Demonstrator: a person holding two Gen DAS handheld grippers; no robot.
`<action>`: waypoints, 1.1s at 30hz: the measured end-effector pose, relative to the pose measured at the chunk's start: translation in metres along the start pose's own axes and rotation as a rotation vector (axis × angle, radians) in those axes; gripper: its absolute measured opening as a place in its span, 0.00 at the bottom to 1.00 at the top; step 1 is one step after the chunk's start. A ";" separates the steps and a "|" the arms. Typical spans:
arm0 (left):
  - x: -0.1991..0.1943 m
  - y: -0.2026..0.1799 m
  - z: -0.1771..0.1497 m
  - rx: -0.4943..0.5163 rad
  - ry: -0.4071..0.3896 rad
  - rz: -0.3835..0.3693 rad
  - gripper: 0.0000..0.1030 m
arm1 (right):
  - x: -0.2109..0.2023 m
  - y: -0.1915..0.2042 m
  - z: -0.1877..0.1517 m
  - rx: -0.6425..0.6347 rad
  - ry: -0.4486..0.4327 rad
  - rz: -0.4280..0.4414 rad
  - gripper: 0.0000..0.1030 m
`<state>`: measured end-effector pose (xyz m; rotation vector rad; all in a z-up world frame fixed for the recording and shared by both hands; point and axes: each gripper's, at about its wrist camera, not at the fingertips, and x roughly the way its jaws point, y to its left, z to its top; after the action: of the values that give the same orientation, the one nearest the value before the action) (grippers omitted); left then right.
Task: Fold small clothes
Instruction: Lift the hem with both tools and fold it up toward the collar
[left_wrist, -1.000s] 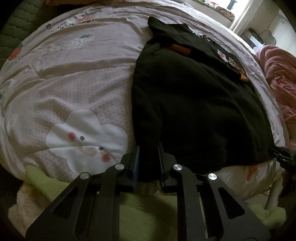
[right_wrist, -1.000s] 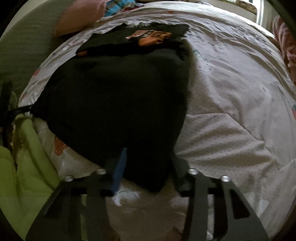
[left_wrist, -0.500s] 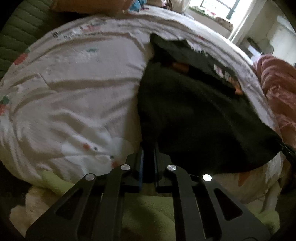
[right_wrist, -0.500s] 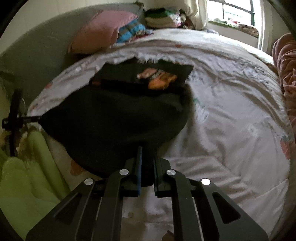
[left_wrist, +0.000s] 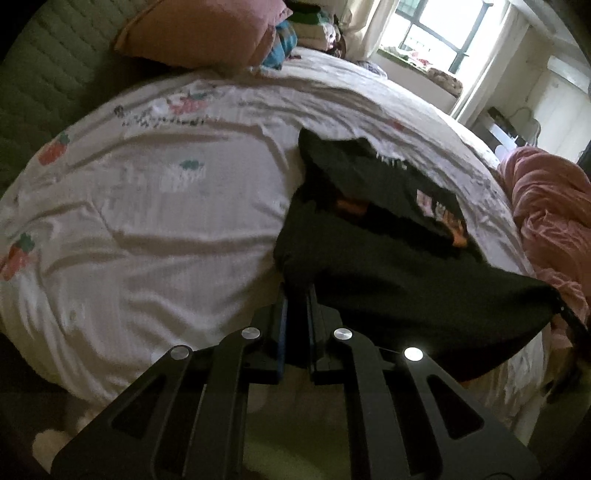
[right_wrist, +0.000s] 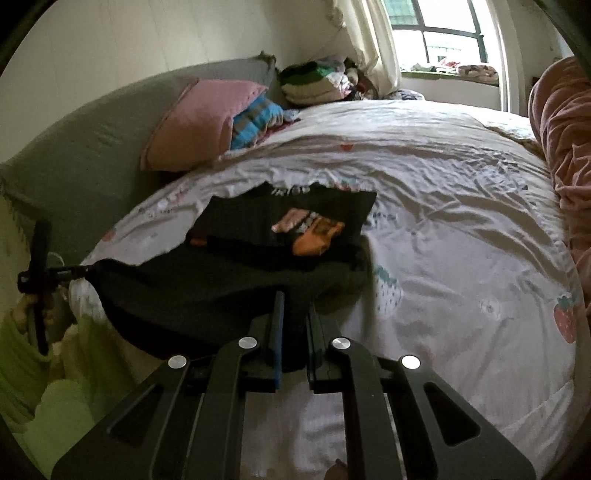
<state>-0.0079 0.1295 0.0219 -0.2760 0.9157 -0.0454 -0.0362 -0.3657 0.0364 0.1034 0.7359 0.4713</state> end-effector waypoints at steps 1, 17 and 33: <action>-0.001 -0.001 0.003 0.001 -0.007 0.002 0.02 | -0.001 -0.001 0.002 0.006 -0.011 0.001 0.08; -0.006 -0.029 0.062 0.068 -0.095 0.053 0.02 | 0.004 -0.009 0.043 0.043 -0.126 -0.045 0.08; 0.018 -0.035 0.113 0.055 -0.106 0.059 0.02 | 0.034 -0.027 0.085 0.062 -0.163 -0.073 0.08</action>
<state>0.0951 0.1176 0.0822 -0.1989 0.8157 -0.0016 0.0527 -0.3689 0.0717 0.1703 0.5922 0.3656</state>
